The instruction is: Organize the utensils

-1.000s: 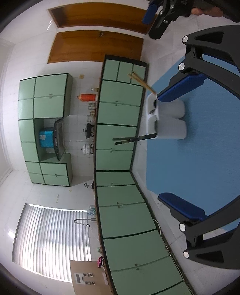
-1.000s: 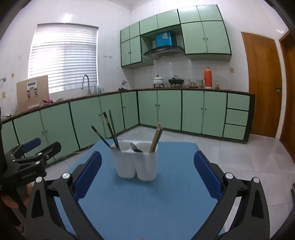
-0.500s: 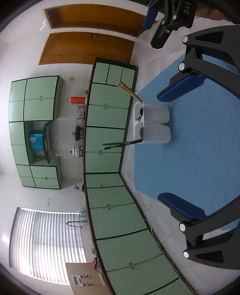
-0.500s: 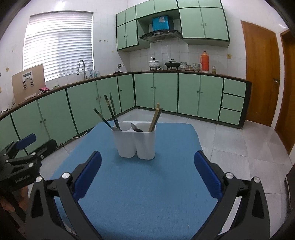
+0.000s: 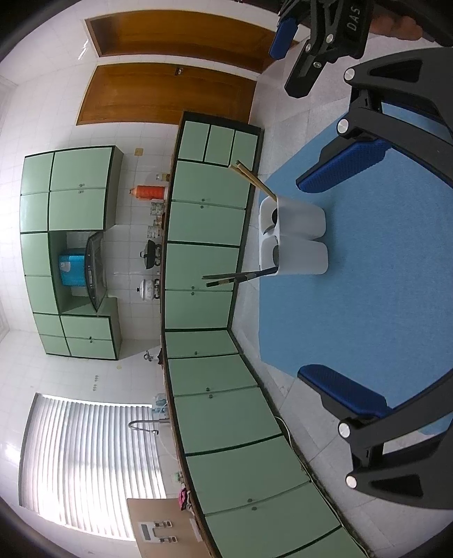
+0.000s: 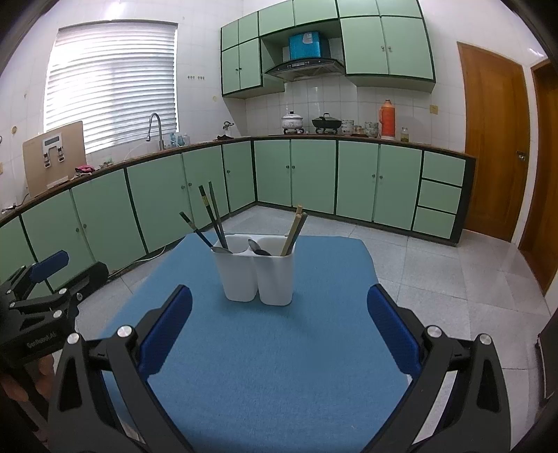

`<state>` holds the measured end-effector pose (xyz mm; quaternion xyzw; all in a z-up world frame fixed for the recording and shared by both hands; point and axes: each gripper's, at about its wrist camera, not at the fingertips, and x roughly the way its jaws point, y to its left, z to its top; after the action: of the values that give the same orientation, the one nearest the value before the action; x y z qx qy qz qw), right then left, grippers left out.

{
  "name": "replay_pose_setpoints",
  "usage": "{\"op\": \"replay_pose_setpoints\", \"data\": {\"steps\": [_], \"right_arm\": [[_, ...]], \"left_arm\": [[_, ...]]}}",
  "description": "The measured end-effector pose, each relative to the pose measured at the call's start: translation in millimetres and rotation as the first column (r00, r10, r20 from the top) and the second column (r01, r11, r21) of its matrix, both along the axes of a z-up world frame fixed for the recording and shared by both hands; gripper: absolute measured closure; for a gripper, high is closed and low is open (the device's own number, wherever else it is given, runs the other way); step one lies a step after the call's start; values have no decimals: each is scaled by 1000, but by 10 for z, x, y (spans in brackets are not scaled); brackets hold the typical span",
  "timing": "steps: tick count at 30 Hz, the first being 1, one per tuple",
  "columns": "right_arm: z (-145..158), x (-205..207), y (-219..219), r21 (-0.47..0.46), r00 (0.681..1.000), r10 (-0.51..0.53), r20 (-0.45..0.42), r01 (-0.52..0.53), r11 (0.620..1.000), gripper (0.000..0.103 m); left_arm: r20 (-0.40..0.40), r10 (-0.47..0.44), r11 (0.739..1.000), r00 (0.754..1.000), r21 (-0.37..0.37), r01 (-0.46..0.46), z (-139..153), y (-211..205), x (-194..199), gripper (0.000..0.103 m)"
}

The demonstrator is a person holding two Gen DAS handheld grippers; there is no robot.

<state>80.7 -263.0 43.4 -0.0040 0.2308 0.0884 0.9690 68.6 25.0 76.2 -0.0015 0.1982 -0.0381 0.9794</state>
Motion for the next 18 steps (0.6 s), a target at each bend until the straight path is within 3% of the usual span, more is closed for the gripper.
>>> {"op": "replay_pose_setpoints", "data": {"steps": [18], "right_arm": [[-16,10,20,-7,1000,7,2,-7,1000,6]], "left_arm": [[3,-2,1000,1000,3,2,1,19,-12,6]]}}
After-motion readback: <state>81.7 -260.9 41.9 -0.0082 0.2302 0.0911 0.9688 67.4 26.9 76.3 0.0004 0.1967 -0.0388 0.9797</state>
